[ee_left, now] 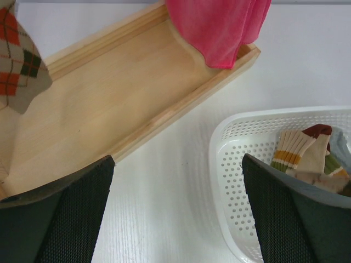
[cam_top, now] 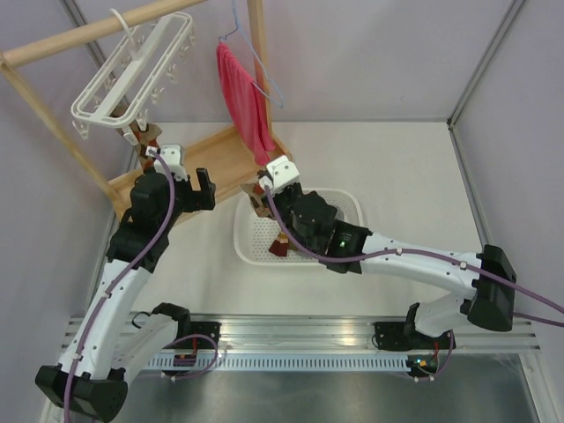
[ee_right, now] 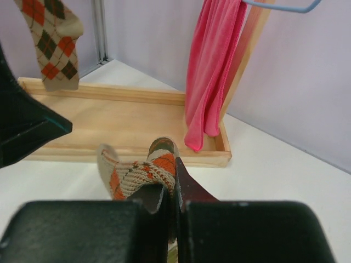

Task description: Remove the socks clipped to the hanger

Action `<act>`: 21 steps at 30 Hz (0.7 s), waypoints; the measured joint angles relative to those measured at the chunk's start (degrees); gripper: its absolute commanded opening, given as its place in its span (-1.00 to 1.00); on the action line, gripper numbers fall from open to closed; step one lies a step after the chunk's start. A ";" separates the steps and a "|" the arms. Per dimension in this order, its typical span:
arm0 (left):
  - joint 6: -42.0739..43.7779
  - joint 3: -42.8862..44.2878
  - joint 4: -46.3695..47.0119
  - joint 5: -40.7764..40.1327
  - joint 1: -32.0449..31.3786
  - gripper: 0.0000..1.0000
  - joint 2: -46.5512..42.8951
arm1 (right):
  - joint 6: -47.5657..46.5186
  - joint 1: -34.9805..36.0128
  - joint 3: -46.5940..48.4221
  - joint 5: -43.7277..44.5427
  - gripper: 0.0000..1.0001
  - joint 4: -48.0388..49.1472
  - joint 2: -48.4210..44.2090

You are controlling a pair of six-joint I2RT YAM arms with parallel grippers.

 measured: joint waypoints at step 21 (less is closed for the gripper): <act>-0.52 -2.25 1.38 -0.68 0.33 1.00 -5.07 | 13.22 -4.35 1.92 -5.14 -0.99 -13.46 10.45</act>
